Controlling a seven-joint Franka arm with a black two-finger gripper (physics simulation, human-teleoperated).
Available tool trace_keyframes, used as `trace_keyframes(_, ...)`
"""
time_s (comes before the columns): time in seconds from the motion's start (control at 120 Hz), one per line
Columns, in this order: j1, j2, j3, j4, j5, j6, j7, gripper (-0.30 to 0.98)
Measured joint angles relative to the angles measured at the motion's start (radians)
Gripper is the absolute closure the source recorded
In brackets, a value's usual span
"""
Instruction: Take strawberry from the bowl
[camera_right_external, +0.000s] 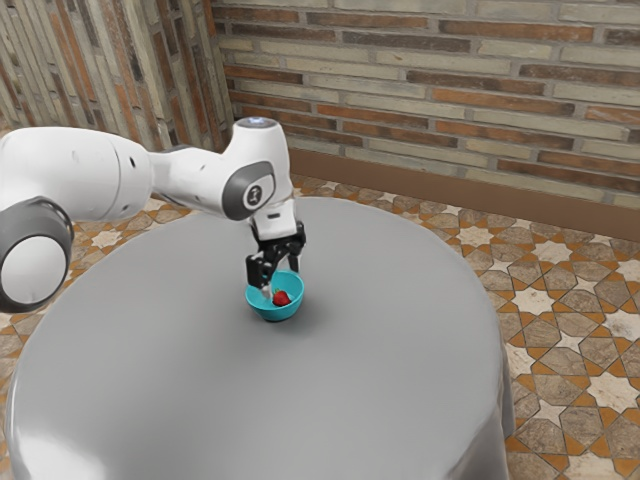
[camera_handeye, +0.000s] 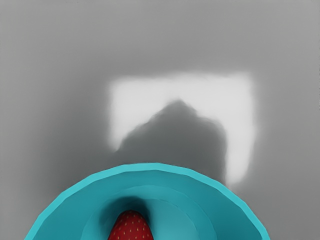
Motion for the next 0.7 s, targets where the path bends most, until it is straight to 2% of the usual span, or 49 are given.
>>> trace_keyframes(0.417, 0.008, 0.038, 0.003, 0.063, -0.021, 0.004, 0.094, 0.0)
trace_keyframes(0.55, 0.025, 0.022, 0.008, 0.05, -0.065, 0.005, 0.107, 0.0)
trace_keyframes(0.7, 0.036, 0.005, 0.011, 0.019, -0.11, 0.005, 0.117, 0.11)
